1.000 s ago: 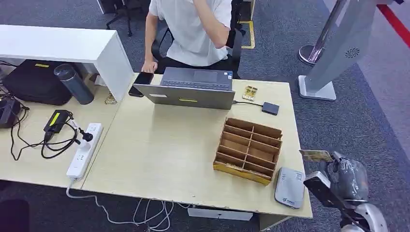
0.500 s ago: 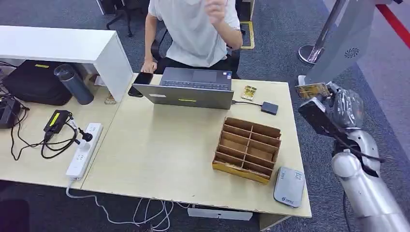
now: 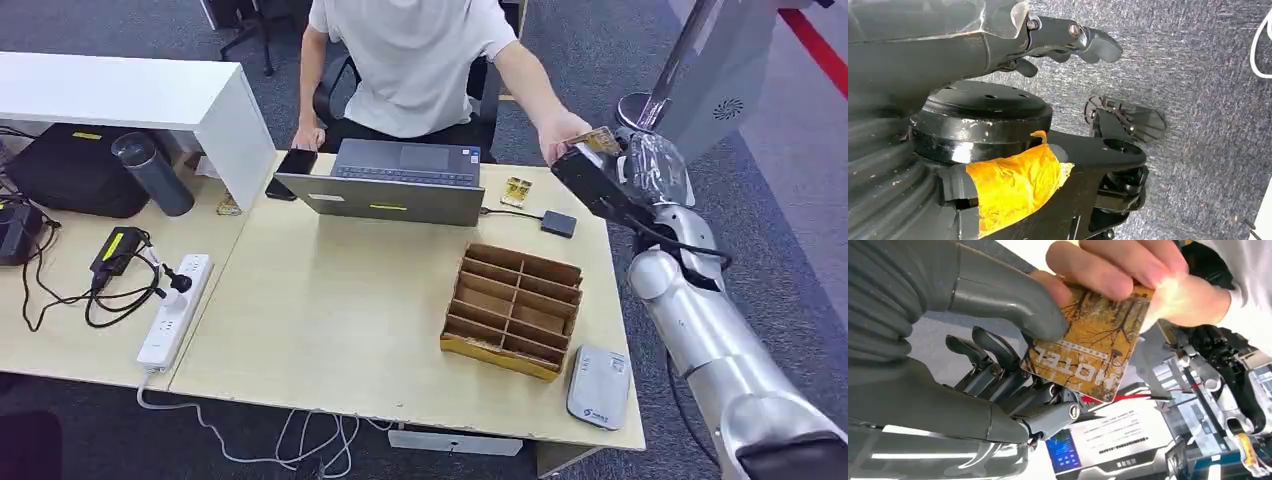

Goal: Pass the card to the sensor for recognition and then transmit it.

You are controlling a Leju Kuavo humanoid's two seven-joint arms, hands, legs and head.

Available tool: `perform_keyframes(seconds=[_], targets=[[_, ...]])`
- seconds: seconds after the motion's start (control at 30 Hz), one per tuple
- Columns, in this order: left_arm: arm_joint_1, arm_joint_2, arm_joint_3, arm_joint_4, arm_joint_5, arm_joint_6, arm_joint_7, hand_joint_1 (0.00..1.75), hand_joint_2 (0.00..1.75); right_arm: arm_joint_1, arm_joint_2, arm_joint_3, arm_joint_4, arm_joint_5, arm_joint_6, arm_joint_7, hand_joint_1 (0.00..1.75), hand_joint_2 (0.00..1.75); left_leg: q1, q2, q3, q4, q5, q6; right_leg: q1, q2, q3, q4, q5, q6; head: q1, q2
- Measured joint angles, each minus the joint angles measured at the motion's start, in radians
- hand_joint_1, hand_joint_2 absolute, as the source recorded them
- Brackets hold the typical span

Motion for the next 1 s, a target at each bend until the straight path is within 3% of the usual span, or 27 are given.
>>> perform_keyframes(seconds=[0.1, 0.13, 0.37, 0.7, 1.0], targets=[[0.0, 0.0, -0.002, 0.0, 0.0, 0.0, 0.0, 0.0, 1.75, -0.017, 0.016, 0.014, 0.028, 0.003, 0.0, -0.002, 1.75, 1.75, 0.0, 0.0, 0.0, 0.0, 0.0, 0.0, 0.0, 0.0, 0.0, 0.0, 0.0, 0.0, 0.0, 0.0], [0.0, 0.0, -0.002, 0.0, 0.0, 0.0, 0.0, 0.0, 1.75, -0.018, 0.021, 0.017, 0.036, 0.006, 0.0, -0.003, 0.0, 1.75, 0.0, -0.001, 0.0, 0.0, 0.0, 0.0, 0.0, -0.001, 0.0, 0.0, 0.0, 0.0, 0.0, 0.0], [-0.001, 0.0, -0.006, 0.0, 0.019, 0.0, -0.032, 0.0, 1.75, -0.025, 0.06, 0.043, 0.077, 0.036, -0.021, 0.002, 0.0, 1.75, 0.0, -0.001, 0.0, 0.0, 0.0, 0.0, 0.0, 0.0, 0.0, 0.0, 0.0, 0.0, 0.0, 0.0], [-0.001, 0.002, -0.006, 0.0, 0.038, 0.0, -0.011, 0.0, 1.75, -0.107, 0.2, 0.077, 0.195, 0.076, -0.074, 0.037, 0.0, 1.75, 0.001, 0.0, -0.001, 0.0, 0.001, -0.001, 0.001, 0.0, -0.001, 0.001, 0.0, 0.0, 0.0, 0.0], [-0.001, 0.003, -0.003, 0.0, 0.066, 0.0, -0.008, 0.0, 1.75, -0.17, 0.233, 0.081, 0.231, 0.105, -0.149, -0.025, 0.0, 1.75, 0.001, 0.0, -0.001, 0.0, 0.001, -0.001, 0.001, 0.0, -0.001, 0.0, 0.0, 0.0, 0.0, 0.0]])
